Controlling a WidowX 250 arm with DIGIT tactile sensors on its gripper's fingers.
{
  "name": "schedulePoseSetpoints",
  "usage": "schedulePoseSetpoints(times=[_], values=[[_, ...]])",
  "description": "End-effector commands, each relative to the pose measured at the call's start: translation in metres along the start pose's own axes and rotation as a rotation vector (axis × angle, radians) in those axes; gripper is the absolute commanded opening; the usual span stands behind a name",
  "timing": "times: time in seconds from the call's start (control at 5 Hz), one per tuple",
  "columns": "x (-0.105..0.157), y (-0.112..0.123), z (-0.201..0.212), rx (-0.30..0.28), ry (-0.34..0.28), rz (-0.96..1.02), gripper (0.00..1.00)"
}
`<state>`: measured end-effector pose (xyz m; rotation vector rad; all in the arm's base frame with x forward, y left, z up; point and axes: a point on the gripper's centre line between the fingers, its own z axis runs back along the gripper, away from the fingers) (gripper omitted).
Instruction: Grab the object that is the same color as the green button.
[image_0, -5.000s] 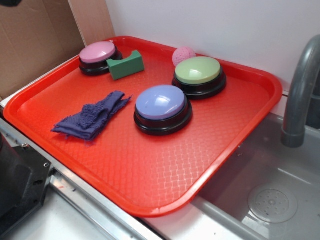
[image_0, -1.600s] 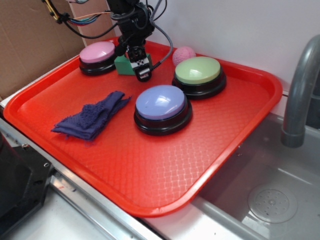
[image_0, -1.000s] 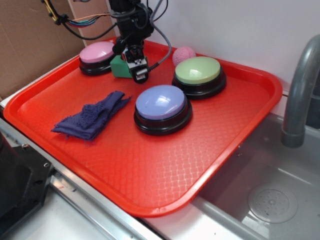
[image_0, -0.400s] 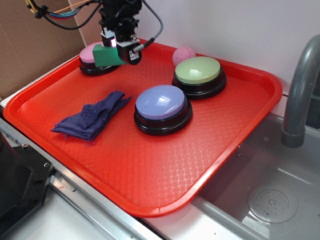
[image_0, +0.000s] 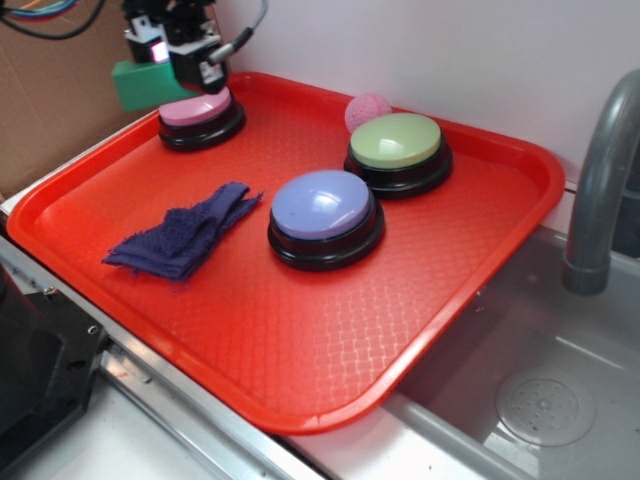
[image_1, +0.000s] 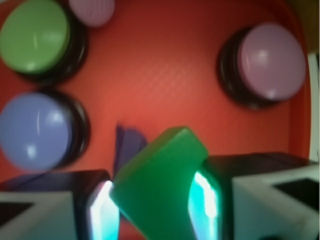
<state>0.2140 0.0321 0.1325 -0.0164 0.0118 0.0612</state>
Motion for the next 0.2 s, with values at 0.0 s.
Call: schedulePoseSetpoints(times=[0.0], values=[[-0.0158, -0.0141, 0.0162, 0.047, -0.001, 0.011, 0.00]])
